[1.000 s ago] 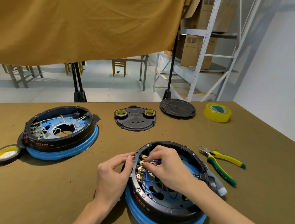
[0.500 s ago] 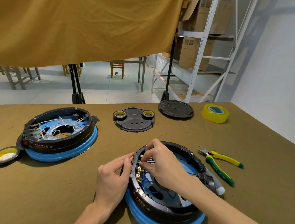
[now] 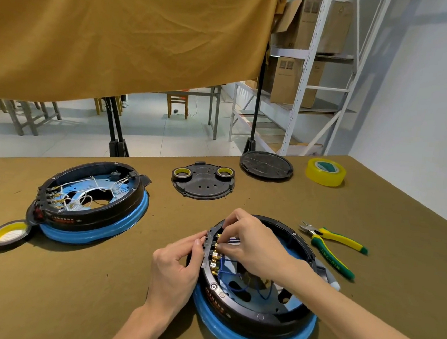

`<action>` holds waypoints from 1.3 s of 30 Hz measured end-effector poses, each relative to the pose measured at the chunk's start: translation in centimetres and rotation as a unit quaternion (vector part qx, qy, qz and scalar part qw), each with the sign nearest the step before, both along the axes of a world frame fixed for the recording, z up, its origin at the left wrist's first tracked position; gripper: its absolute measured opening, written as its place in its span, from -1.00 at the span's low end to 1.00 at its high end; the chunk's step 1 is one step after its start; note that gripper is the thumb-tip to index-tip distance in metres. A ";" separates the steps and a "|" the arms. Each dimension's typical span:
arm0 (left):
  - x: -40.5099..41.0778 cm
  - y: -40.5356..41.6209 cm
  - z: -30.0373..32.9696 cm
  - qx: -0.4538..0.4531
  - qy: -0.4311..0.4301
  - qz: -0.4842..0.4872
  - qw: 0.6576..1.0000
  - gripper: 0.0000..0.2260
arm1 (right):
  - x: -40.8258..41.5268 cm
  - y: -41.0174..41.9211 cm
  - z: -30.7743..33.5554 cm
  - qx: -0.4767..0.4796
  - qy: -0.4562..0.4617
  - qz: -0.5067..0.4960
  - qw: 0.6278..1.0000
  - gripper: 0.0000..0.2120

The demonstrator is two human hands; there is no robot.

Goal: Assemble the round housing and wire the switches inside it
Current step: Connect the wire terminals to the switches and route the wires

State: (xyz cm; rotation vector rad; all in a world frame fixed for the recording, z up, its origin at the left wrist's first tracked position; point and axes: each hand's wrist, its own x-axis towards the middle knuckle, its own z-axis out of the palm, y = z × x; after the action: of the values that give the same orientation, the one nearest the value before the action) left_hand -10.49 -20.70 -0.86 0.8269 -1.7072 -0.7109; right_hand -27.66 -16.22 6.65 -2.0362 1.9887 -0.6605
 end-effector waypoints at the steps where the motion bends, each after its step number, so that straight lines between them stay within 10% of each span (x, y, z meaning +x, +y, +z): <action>1: -0.1 0.0 0.0 0.002 -0.001 -0.003 1.000 -0.80 | 0.0 0.0 -0.1 -0.005 0.001 -0.007 1.000 -0.90; 39: 0.2 -1.1 -0.3 0.092 -0.007 -0.038 0.995 -0.77 | -2.8 1.2 -0.2 0.038 -0.066 0.078 0.994 -0.90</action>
State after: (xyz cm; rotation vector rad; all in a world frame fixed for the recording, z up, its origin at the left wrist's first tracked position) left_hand -10.30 -21.76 -1.16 0.9003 -1.7113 -0.9272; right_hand -30.47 -15.06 6.44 -2.0223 1.7340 -0.6576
